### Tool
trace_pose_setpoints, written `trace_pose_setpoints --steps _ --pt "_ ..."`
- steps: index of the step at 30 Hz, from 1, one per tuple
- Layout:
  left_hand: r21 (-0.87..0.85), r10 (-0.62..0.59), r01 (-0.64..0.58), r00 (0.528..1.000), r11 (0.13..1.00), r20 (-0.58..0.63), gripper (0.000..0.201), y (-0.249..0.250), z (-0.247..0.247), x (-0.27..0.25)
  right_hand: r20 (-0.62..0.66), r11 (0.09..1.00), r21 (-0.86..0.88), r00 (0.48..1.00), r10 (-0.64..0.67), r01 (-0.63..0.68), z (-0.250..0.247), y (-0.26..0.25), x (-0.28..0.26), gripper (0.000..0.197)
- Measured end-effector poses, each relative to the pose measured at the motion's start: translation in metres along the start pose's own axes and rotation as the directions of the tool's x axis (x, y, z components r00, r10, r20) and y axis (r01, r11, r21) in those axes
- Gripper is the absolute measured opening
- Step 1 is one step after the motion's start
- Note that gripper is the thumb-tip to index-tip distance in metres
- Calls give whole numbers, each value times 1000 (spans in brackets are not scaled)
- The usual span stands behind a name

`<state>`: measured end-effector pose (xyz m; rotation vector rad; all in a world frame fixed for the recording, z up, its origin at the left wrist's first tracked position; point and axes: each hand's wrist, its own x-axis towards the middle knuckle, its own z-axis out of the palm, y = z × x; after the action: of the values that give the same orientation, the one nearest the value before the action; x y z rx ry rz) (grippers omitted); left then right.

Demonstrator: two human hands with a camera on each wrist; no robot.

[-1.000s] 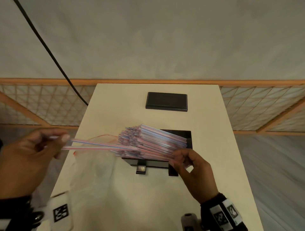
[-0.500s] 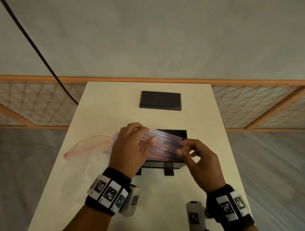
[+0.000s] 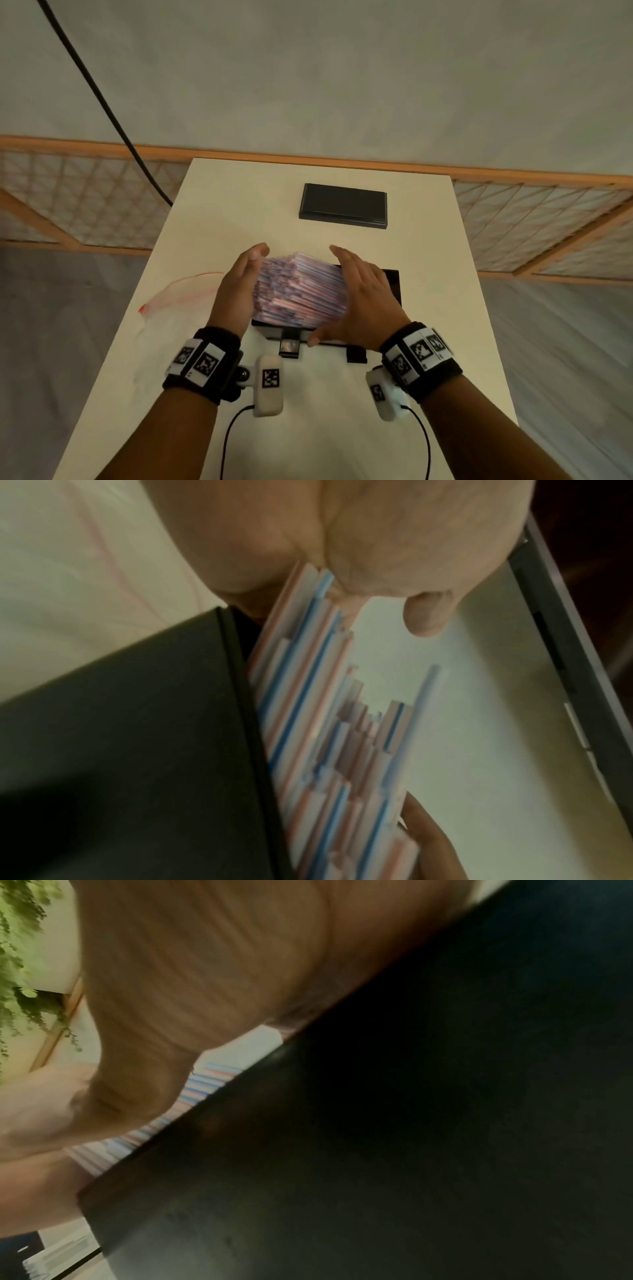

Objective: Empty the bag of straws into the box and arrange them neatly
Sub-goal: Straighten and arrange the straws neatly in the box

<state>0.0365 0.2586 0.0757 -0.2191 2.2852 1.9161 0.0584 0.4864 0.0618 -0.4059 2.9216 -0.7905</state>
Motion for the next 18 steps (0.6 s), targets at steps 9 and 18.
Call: trace_pose_setpoints --steps 9,18 --pt "105 148 -148 989 983 9 76 -4 13 3 -17 997 80 1000 -17 19 15 5 1 141" --pt "103 316 -314 949 944 1 52 -8 24 -10 8 985 168 1000 -29 27 11 5 1 141"
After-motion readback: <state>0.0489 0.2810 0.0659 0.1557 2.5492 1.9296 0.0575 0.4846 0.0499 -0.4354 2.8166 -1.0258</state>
